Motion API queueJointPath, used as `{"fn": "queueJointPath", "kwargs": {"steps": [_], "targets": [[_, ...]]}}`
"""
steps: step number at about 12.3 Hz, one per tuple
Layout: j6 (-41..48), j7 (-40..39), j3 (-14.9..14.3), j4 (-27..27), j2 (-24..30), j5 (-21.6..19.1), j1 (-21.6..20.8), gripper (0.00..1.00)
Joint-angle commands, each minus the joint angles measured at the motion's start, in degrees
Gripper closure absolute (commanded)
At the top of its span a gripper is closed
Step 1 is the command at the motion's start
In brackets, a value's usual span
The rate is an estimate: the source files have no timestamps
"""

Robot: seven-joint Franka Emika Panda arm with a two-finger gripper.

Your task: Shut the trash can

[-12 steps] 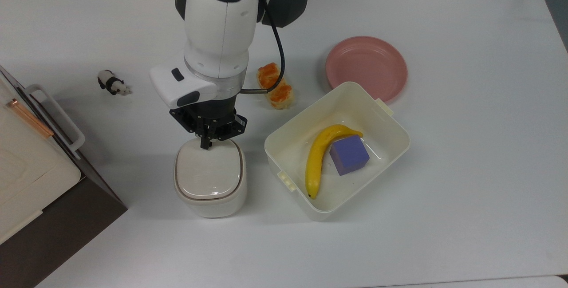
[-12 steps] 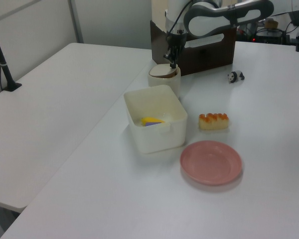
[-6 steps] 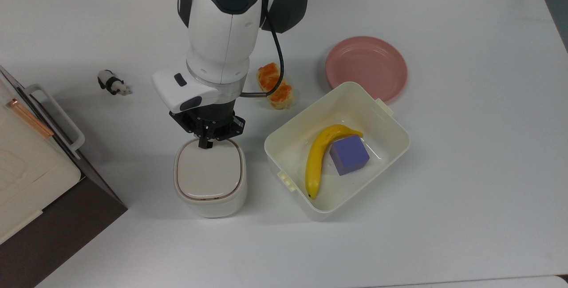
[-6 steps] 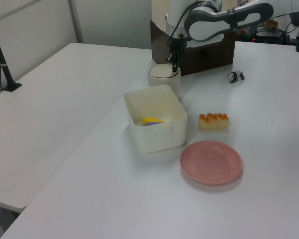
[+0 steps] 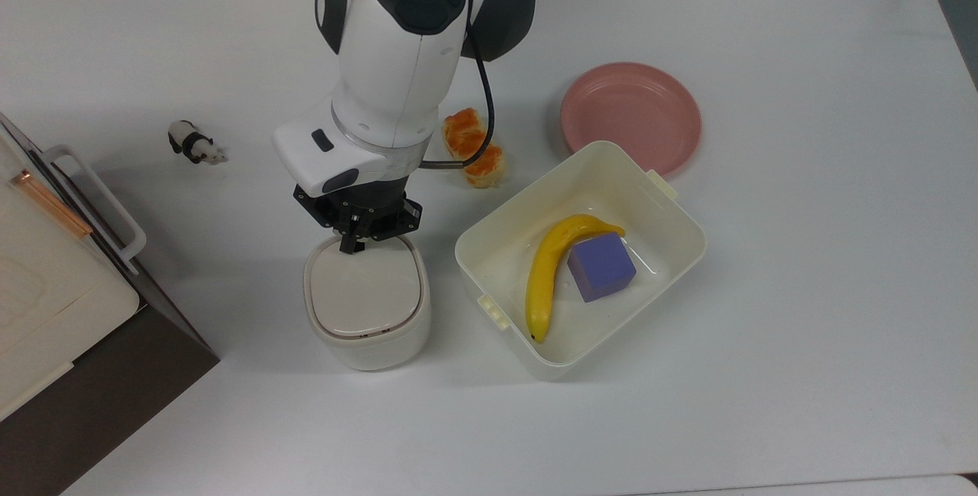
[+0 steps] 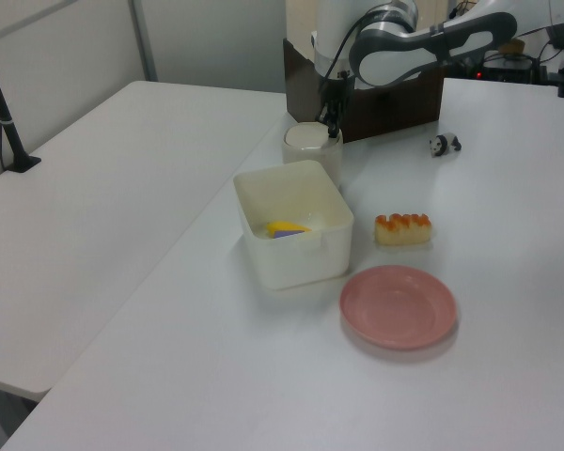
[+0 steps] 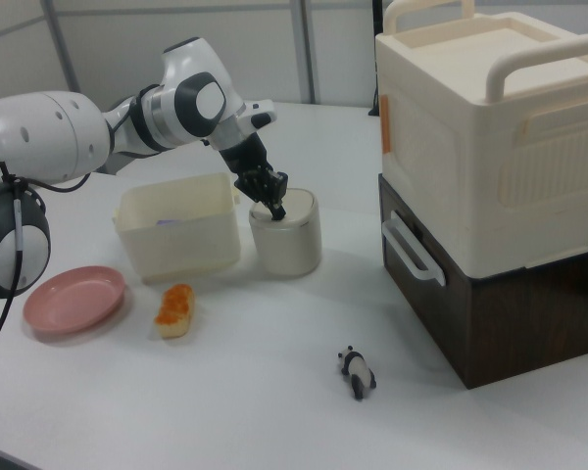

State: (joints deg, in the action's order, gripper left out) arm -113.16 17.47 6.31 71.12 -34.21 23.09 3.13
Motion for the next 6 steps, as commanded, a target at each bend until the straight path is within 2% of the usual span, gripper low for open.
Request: {"fn": "queueJointPath", "kwargs": {"steps": [1,2,3,4,6], "targets": [[-2.1,1.9,-0.4,4.9,1.6,0.8,-0.2,1.00],[-1.9,2.0,-0.4,3.8,1.9,0.5,0.1,1.00],[-1.5,1.9,-0.6,0.5,2.3,-2.4,0.5,1.00],[-1.8,1.8,-0.9,-0.4,2.4,-6.0,1.9,1.00],[-2.2,1.7,-0.9,-1.6,4.0,-8.3,3.7,1.00]]}}
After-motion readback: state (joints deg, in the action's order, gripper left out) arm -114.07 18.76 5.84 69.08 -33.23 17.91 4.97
